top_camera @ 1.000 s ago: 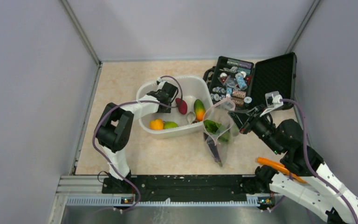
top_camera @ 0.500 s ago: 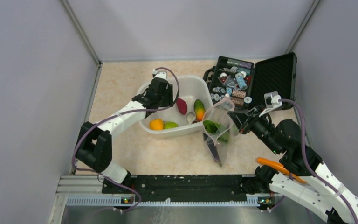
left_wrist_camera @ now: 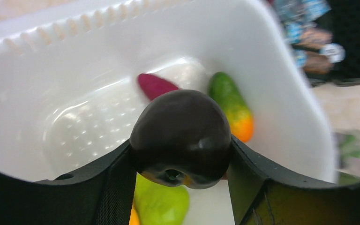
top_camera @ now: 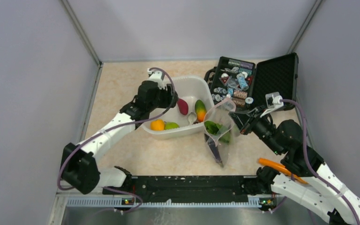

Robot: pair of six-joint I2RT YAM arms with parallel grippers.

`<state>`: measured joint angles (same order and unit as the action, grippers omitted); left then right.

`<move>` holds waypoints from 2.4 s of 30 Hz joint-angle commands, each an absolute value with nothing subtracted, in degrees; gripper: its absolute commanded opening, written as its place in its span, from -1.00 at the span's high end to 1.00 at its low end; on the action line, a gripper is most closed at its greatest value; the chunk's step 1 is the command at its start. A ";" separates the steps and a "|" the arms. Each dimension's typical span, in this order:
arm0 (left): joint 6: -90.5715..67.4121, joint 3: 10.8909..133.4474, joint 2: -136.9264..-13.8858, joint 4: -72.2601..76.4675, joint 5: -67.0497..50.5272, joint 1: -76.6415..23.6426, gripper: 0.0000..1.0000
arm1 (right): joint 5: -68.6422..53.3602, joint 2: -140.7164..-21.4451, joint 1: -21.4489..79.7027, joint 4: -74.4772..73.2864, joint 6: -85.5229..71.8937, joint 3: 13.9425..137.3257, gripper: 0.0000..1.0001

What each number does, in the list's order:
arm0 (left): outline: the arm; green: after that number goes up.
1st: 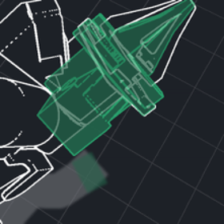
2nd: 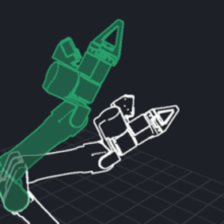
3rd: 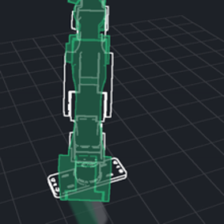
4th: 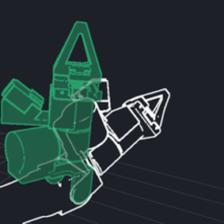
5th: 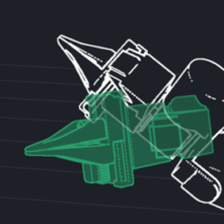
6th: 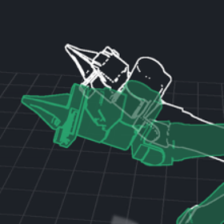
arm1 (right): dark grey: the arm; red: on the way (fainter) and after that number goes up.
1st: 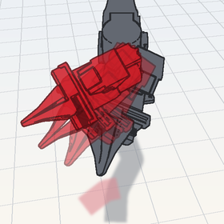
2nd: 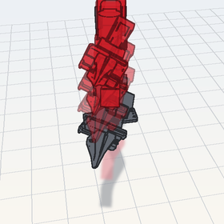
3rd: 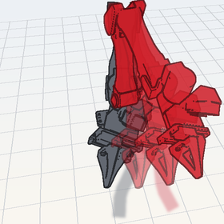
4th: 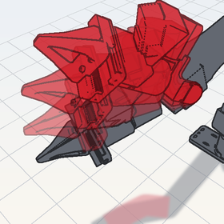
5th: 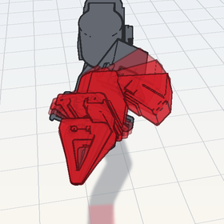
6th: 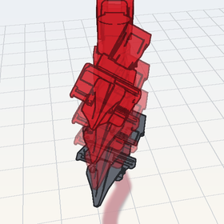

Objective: Place the food in the zip-top bag and seal the zipper
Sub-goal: Pick up the fake fruit from the bin, then place the fake fruit in the zipper food storage bag.

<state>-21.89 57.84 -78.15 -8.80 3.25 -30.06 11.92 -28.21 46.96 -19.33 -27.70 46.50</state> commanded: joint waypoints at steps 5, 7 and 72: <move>-25.75 57.43 -66.93 8.13 -19.96 -30.51 0.10 | 11.91 -29.80 46.80 -15.78 -28.45 46.39 1.00; -25.75 57.74 -66.35 9.30 -24.09 -30.76 0.09 | 11.55 -30.04 46.83 -15.20 -28.85 45.95 1.00; -3.23 75.18 -78.90 -7.16 -13.62 -56.86 -0.68 | 13.30 -28.46 46.81 -16.08 -31.41 45.13 1.00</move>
